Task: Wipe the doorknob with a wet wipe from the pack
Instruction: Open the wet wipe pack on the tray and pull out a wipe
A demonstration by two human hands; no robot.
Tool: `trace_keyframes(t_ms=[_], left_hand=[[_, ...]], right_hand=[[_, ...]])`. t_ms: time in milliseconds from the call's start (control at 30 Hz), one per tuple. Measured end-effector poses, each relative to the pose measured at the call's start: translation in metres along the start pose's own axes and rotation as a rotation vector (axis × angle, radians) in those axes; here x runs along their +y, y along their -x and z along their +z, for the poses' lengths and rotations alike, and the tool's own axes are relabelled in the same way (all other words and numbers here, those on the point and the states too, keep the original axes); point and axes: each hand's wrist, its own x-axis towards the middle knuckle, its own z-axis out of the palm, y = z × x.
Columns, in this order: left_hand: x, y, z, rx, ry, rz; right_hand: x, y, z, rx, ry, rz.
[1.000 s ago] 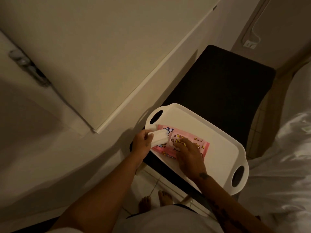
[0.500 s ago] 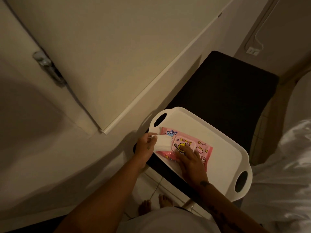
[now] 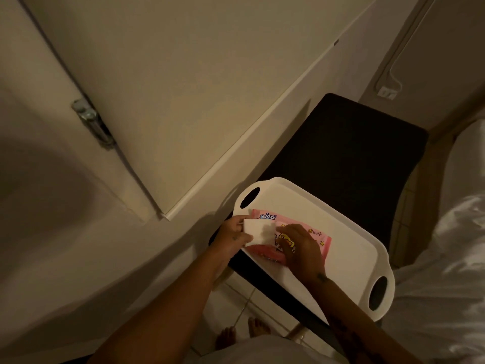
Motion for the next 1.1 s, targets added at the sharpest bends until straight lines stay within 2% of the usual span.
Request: trace_keyframes(t_ms=[133, 267, 633, 767, 900, 1000, 1100], left_hand=[[0.006, 0.002, -0.002, -0.14, 0.091, -0.005], [0.012, 0.002, -0.001, -0.223, 0.144, 0.012], [0.025, 0.0, 0.002, -0.145, 0.234, 0.032], [0.032, 0.001, 0.002, -0.12, 0.242, 0.041], [0.038, 0.006, 0.002, -0.072, 0.25, 0.059], [0.04, 0.008, 0.002, -0.013, 0.227, 0.078], [0.041, 0.009, 0.003, 0.061, 0.223, 0.083]], right_hand=[[-0.009, -0.012, -0.004, -0.049, 0.055, -0.084], [-0.007, -0.016, -0.004, -0.041, 0.053, -0.061], [-0.013, -0.022, -0.005, -0.057, -0.132, -0.094], [-0.017, -0.026, -0.006, -0.014, -0.209, -0.019], [-0.023, -0.029, -0.018, 0.005, -0.424, 0.19], [-0.024, -0.03, -0.033, -0.051, -0.71, 0.343], [-0.022, -0.031, -0.046, -0.097, -0.971, 0.417]])
